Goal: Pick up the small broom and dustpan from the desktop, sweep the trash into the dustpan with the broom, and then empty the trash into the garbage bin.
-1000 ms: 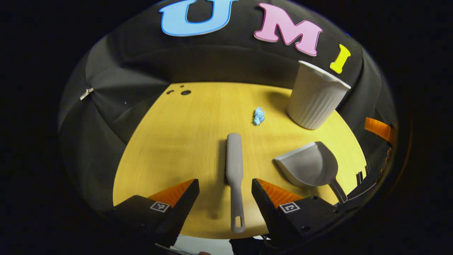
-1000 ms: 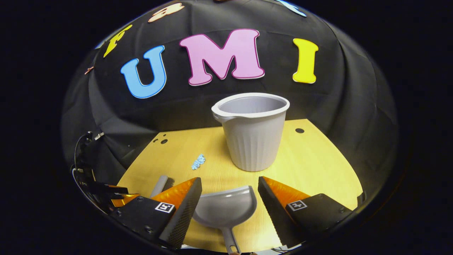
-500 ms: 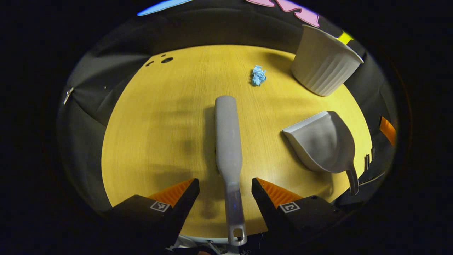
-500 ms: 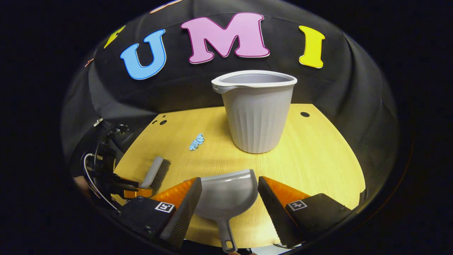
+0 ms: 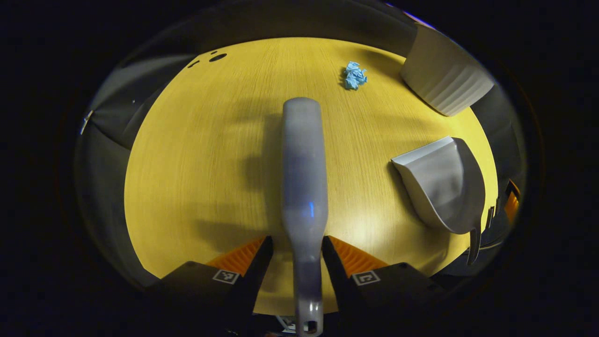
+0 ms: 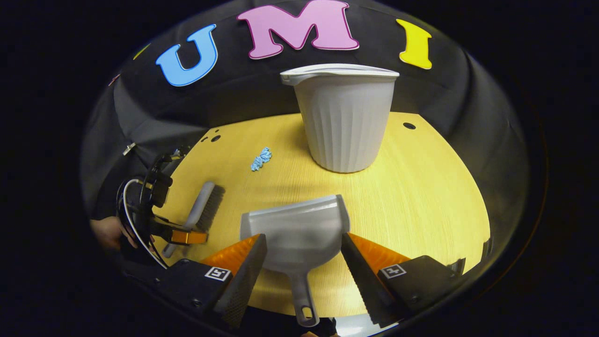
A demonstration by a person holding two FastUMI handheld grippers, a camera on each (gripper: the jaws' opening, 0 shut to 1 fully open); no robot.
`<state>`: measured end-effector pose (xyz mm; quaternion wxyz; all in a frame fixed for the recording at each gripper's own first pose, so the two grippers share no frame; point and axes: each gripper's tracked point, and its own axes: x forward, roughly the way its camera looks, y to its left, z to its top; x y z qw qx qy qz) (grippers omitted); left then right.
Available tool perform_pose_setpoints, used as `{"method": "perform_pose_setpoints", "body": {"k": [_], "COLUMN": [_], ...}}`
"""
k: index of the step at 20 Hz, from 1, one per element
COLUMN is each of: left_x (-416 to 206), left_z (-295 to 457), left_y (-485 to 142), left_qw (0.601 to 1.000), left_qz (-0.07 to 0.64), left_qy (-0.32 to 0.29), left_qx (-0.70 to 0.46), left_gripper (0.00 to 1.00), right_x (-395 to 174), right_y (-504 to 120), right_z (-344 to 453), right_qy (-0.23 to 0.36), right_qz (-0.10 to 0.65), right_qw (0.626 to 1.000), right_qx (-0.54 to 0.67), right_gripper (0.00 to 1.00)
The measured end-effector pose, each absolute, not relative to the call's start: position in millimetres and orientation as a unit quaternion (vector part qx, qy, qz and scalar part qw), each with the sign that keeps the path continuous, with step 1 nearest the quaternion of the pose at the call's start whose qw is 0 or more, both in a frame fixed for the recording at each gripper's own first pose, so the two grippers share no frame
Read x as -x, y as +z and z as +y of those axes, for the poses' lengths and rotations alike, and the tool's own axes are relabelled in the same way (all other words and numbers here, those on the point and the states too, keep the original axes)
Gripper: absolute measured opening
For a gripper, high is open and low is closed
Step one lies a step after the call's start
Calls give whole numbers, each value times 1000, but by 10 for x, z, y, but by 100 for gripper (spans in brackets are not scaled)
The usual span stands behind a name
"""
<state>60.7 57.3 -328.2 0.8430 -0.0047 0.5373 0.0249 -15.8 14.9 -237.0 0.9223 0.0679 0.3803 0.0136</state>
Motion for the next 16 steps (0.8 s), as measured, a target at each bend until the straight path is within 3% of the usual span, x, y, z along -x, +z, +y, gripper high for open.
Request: {"method": "perform_pose_setpoints", "body": {"k": [3, 4, 5, 6, 7, 10, 16], "left_x": [-605, -622, -610, -606, -631, -637, -518], "left_z": [539, 529, 545, 545, 547, 542, 605], "left_y": [-3318, -3297, -3314, -3300, -3296, -3288, -3157], "left_qw": [844, 846, 846, 848, 852, 865, 883], "left_qz": [537, 533, 533, 530, 524, 502, 470], "left_qy": [16, 10, 10, 11, 14, 6, -6], "left_qx": [-10, -16, -19, -15, -11, -10, 21], "left_gripper": [58, 48, 47, 32, 35, 28, 26], "right_x": [218, 250, 281, 317, 355, 461, 667], "right_y": [-2433, -2458, -2491, -2528, -2550, -2579, -2752], "right_z": [197, 220, 240, 251, 270, 339, 395], "right_qy": [20, 23, 25, 26, 27, 34, 40], "right_qz": [393, 399, 407, 416, 424, 442, 484], "right_qw": [917, 915, 911, 908, 904, 895, 874], "right_qx": [-63, -60, -56, -51, -48, -44, -19], "right_gripper": [99, 99, 99, 99, 99, 100, 100]}}
